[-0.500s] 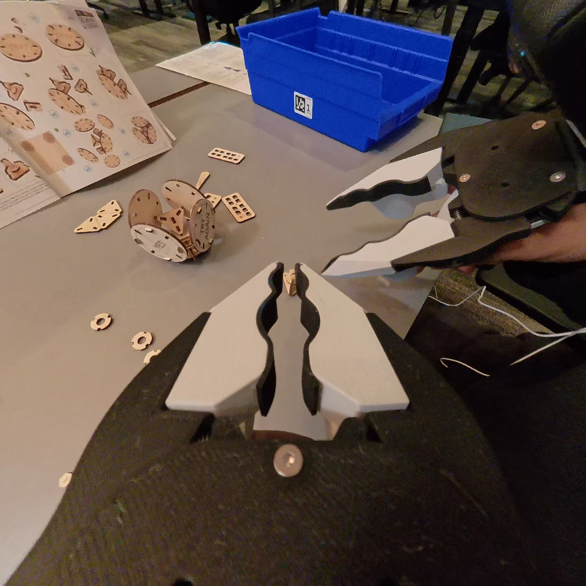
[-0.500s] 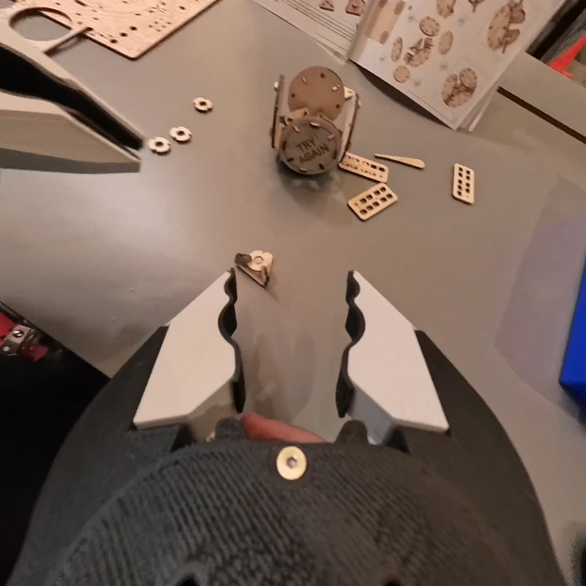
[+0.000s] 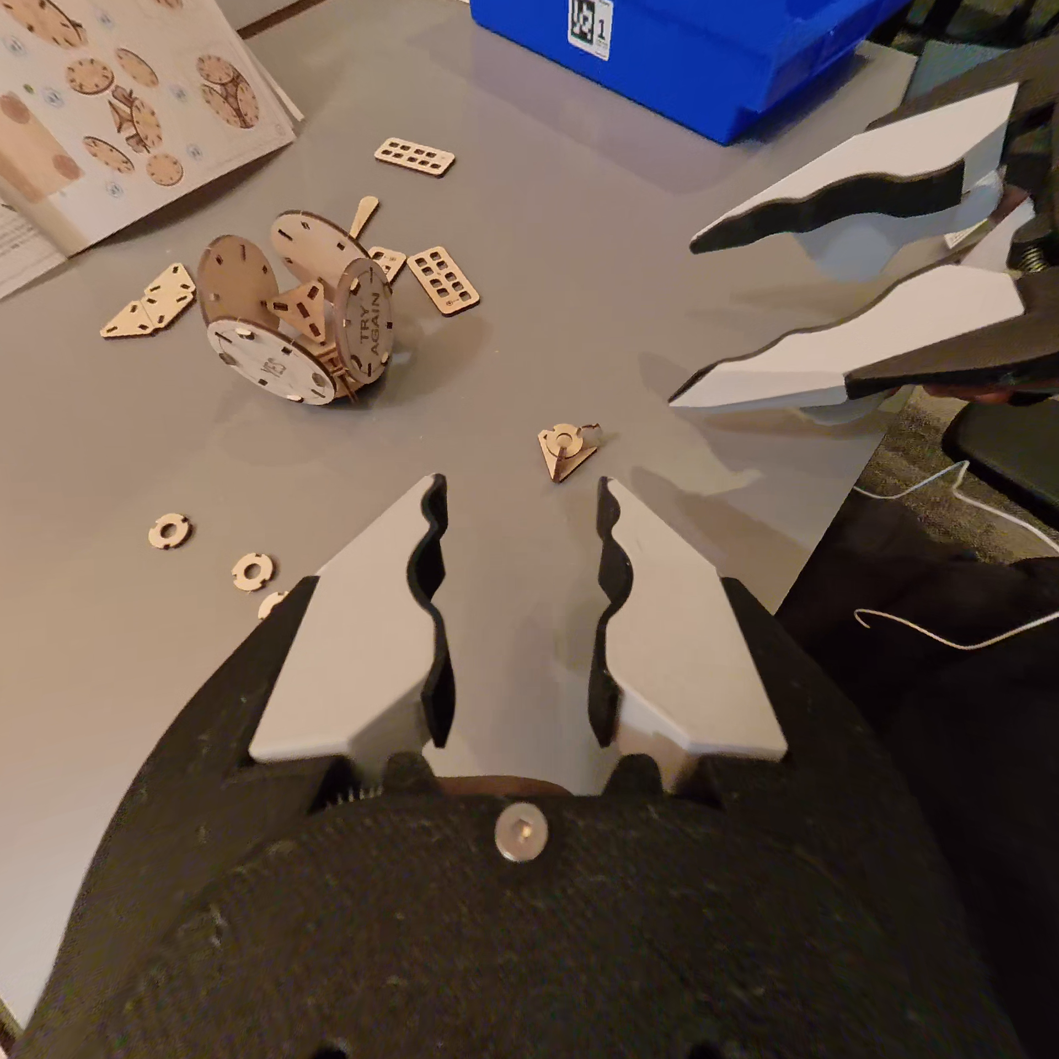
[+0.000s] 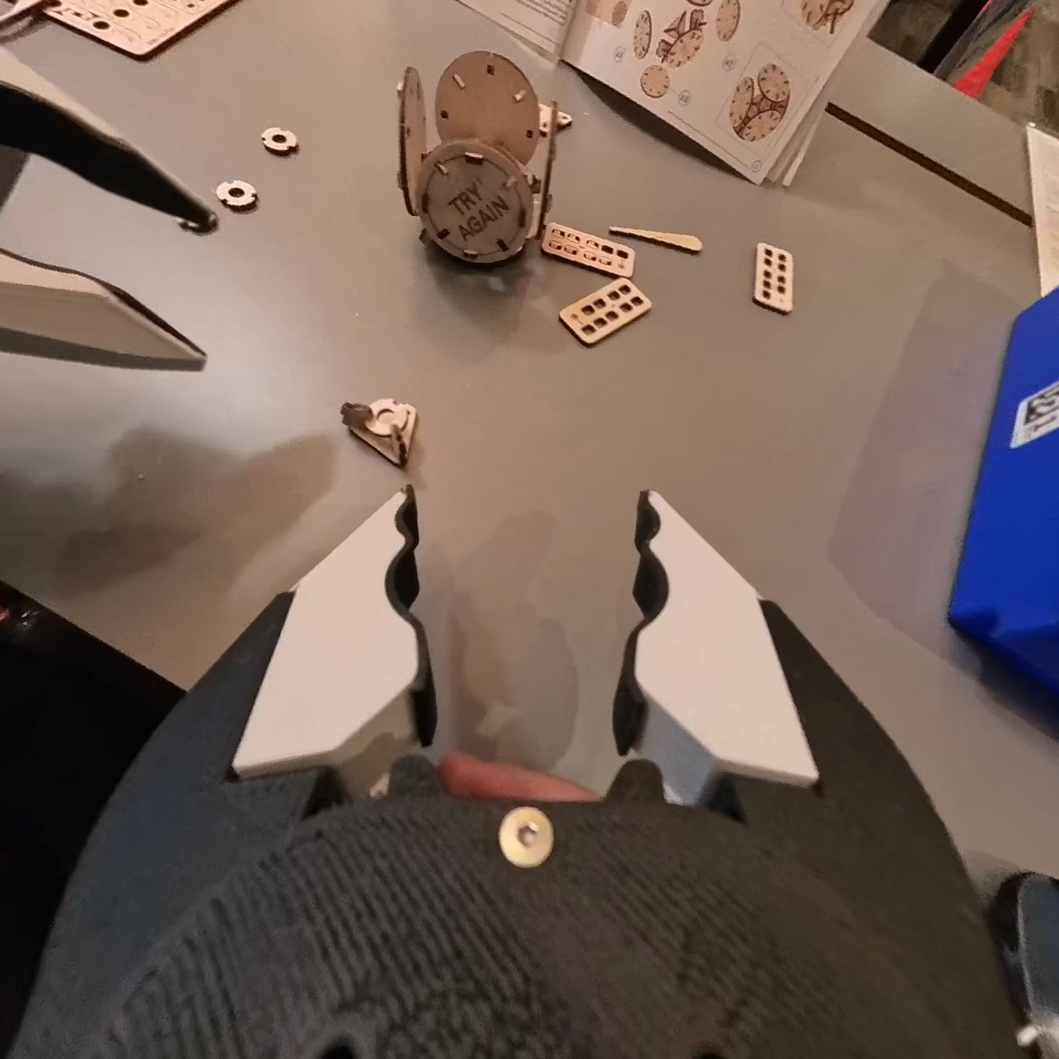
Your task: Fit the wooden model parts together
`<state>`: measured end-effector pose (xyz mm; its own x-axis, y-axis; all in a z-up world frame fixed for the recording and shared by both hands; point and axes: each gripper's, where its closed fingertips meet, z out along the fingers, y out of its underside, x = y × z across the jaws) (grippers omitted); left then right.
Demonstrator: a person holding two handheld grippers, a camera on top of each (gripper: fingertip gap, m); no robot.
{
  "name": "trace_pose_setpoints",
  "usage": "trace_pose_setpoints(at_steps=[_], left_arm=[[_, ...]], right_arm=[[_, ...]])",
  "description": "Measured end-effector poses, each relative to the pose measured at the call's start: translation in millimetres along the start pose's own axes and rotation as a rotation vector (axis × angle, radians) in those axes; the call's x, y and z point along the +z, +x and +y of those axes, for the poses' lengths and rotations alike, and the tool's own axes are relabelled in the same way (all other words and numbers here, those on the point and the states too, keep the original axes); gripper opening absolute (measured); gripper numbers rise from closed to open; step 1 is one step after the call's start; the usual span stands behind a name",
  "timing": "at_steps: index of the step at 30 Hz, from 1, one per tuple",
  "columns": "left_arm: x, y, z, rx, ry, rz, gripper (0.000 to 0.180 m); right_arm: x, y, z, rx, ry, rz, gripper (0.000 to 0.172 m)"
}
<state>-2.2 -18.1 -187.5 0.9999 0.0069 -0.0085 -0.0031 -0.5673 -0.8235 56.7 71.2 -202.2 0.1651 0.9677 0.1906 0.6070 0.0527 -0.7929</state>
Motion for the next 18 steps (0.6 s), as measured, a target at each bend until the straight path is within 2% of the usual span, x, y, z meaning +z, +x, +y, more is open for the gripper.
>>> trace_pose_setpoints(at_steps=[4,5,8,11,14,15,17,18], left_arm=[[2.9,3.6,1.2,0.023,-0.008,0.007,0.051],[4.3,6.1,1.8,0.03,-0.011,0.018,0.049],[10.1,11.5,1.4,0.045,-0.002,0.036,0.036],[19.2,14.4,4.9,0.044,0.0,0.05,0.029],[29.3,15.3,12.0,-0.027,-0.051,0.089,0.022],[31.8,18.1,12.3,-0.05,-0.067,0.126,0.021],[36.7,18.6,11.0,-0.079,-0.08,0.161,0.02],[39.2,16.9,11.4,-0.08,-0.088,0.162,0.02]], right_arm=[[2.5,-11.4,-6.9,-0.018,0.023,-0.027,0.071],[2.2,-14.5,-10.1,-0.023,0.039,-0.039,0.065],[-1.1,-27.0,-19.7,-0.047,0.103,-0.102,0.034],[-0.3,-36.3,-21.7,-0.031,0.138,-0.164,0.025],[6.9,-42.6,-14.5,-0.025,0.11,-0.215,0.023],[9.8,-43.3,-11.4,-0.038,0.095,-0.223,0.019],[15.6,-45.0,-5.7,-0.078,0.069,-0.247,0.0],[18.9,-44.3,-3.8,-0.086,0.06,-0.25,0.0]])
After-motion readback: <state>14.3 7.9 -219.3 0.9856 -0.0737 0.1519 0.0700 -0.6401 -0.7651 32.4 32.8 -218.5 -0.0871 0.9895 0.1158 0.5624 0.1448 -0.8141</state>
